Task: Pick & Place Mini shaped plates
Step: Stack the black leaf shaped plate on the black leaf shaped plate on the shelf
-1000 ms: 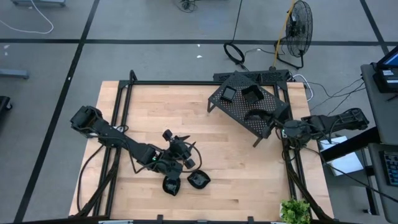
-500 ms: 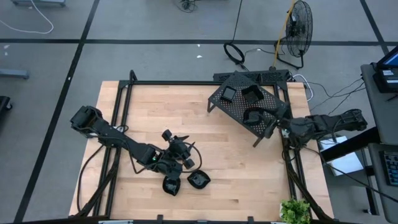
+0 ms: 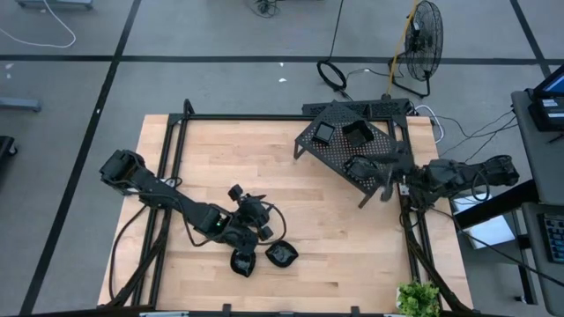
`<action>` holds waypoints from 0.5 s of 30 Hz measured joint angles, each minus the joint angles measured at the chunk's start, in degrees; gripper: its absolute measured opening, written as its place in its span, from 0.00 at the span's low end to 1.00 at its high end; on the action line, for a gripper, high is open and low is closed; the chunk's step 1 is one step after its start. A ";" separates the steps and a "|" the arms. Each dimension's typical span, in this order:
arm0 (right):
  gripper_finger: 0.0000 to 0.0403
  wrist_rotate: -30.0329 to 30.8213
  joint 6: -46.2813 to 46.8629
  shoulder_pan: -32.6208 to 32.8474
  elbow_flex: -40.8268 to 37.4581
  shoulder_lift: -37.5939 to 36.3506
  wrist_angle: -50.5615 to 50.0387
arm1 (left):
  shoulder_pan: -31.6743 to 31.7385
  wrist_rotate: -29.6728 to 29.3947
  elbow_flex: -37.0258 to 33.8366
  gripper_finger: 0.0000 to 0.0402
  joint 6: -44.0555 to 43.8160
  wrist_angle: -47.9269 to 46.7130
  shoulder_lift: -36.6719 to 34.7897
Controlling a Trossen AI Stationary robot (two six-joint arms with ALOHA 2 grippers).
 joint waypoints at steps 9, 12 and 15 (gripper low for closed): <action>0.41 -36.03 -8.88 0.02 -9.50 6.06 29.28 | 3.54 12.89 -0.01 0.43 -28.07 -22.82 0.00; 0.41 -38.64 -8.95 0.02 -11.81 7.71 34.79 | 4.62 17.75 -0.02 0.43 -30.17 -24.79 0.21; 0.41 -38.26 -9.03 0.02 -12.88 8.84 35.93 | 4.94 21.30 -0.54 0.43 -27.78 -23.17 0.95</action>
